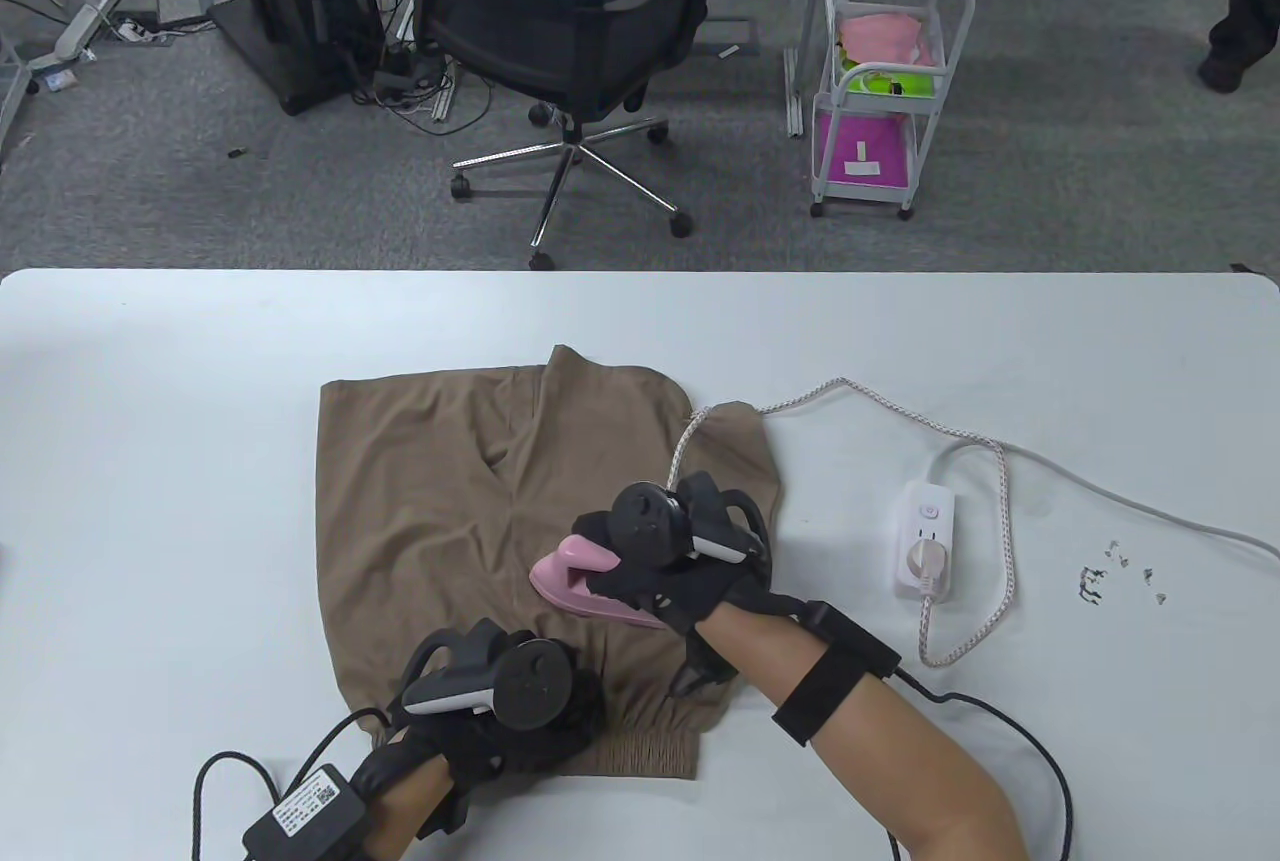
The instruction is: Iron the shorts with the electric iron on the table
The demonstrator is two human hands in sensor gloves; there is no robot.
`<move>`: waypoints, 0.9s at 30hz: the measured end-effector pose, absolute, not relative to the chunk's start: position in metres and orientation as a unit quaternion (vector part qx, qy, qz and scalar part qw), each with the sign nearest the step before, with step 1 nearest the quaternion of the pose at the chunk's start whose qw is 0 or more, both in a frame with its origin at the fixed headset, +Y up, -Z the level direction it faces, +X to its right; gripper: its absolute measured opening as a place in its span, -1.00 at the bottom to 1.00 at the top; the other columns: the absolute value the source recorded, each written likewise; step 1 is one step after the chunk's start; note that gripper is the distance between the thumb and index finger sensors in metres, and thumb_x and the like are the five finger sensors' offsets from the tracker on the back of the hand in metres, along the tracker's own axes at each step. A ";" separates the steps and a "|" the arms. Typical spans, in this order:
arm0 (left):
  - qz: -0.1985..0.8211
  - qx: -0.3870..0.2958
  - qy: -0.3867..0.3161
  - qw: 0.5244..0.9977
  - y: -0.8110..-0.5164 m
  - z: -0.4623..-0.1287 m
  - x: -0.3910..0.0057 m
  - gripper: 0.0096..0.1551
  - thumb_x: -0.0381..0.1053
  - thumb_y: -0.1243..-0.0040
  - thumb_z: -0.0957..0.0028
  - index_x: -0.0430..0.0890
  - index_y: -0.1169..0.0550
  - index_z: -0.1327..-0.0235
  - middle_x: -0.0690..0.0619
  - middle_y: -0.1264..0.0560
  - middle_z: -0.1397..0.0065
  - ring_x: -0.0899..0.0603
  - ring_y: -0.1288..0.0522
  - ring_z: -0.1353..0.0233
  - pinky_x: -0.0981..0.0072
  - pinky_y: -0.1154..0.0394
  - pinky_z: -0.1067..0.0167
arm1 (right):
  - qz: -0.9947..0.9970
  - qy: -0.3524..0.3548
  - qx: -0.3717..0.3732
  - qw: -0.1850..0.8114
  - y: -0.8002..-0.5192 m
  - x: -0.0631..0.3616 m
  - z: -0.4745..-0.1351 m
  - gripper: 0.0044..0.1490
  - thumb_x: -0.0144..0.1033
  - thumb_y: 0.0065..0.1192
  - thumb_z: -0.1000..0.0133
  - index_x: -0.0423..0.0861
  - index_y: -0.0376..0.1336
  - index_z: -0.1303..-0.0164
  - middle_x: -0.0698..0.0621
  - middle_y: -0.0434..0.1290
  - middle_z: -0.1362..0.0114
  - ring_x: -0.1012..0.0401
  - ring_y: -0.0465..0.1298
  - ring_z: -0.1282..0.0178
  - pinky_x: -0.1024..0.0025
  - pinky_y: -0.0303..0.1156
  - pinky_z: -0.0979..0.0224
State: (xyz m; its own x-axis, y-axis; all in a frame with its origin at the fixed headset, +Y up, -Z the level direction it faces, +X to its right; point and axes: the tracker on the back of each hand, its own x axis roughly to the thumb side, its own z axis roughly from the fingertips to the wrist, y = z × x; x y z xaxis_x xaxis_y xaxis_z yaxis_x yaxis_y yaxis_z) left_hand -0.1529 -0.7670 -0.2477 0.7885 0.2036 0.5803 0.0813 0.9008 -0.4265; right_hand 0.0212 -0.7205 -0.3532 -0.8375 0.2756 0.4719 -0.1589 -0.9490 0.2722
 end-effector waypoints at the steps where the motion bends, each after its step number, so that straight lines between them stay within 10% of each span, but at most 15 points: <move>1: 0.033 -0.220 -0.323 0.920 -0.767 -0.248 -0.153 -0.31 0.25 -0.26 -0.07 0.19 -0.36 -0.48 0.04 -0.26 -0.57 -0.20 -0.28 -0.49 -0.33 -0.21 -0.49 | 0.953 0.111 0.258 0.111 -0.720 0.025 -0.352 -0.28 0.12 0.53 -0.13 0.27 0.27 -0.50 0.18 0.53 -0.11 0.24 0.60 0.15 0.06 0.55 0.23; 14: 0.032 -0.220 -0.323 0.920 -0.767 -0.247 -0.153 -0.32 0.25 -0.26 -0.07 0.19 -0.36 -0.48 0.04 -0.26 -0.57 -0.20 -0.29 -0.48 -0.33 -0.22 -0.49 | 0.957 0.109 0.243 0.117 -0.721 0.052 -0.349 -0.28 0.13 0.53 -0.13 0.28 0.27 -0.50 0.19 0.53 -0.11 0.24 0.59 0.15 0.05 0.54 0.22; 27: 0.034 -0.221 -0.321 0.920 -0.767 -0.247 -0.153 -0.31 0.25 -0.26 -0.07 0.19 -0.35 -0.48 0.04 -0.22 -0.59 -0.20 -0.24 -0.51 -0.32 -0.19 -0.51 | 0.936 0.099 0.285 0.182 -0.724 -0.006 -0.350 -0.26 0.13 0.54 -0.12 0.27 0.27 -0.51 0.18 0.52 -0.12 0.24 0.60 0.14 0.05 0.55 0.22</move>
